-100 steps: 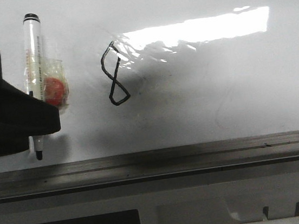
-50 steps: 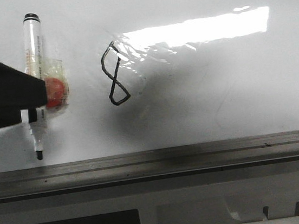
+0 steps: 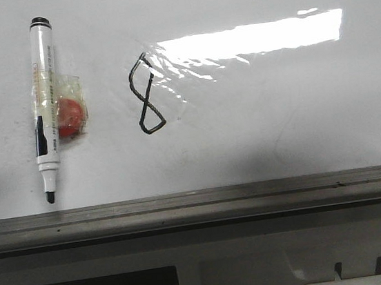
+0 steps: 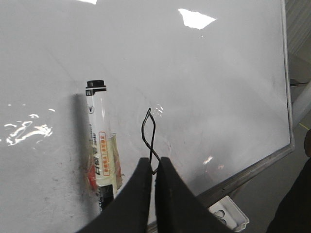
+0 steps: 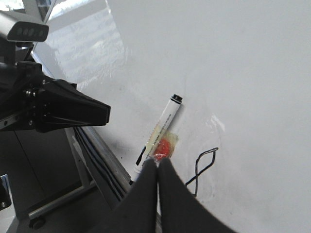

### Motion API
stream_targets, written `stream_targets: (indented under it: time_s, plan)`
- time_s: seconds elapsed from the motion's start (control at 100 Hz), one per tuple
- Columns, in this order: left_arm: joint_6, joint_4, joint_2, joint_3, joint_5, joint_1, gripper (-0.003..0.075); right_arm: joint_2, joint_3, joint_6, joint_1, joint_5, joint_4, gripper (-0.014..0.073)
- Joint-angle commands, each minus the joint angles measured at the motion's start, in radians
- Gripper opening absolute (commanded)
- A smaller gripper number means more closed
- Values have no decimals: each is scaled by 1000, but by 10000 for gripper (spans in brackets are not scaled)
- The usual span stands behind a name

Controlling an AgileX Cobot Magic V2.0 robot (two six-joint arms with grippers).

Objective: Write number 8 on whiteboard

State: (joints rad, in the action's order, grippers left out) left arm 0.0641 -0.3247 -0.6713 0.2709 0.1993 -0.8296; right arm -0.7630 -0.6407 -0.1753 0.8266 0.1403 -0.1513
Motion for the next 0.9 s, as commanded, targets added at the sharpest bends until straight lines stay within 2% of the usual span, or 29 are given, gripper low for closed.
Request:
stream_targets:
  time_s: [0.0, 0.17, 0.38, 0.52, 0.89]
  plan:
    - [4, 58, 36, -12, 112, 1, -20, 103, 74, 1, -9, -140, 15, -59]
    - [4, 77, 69, -88, 103, 1, -20, 281, 262, 1, -9, -140, 3, -60]
    - [4, 77, 71, -126, 103, 1, -20, 474, 394, 1, -9, -135, -1, -64]
    - [4, 77, 71, -126, 103, 1, -20, 529, 428, 1, -9, -130, -1, -64]
    - [4, 77, 71, -126, 103, 1, -20, 529, 432, 1, -9, -127, -1, -64]
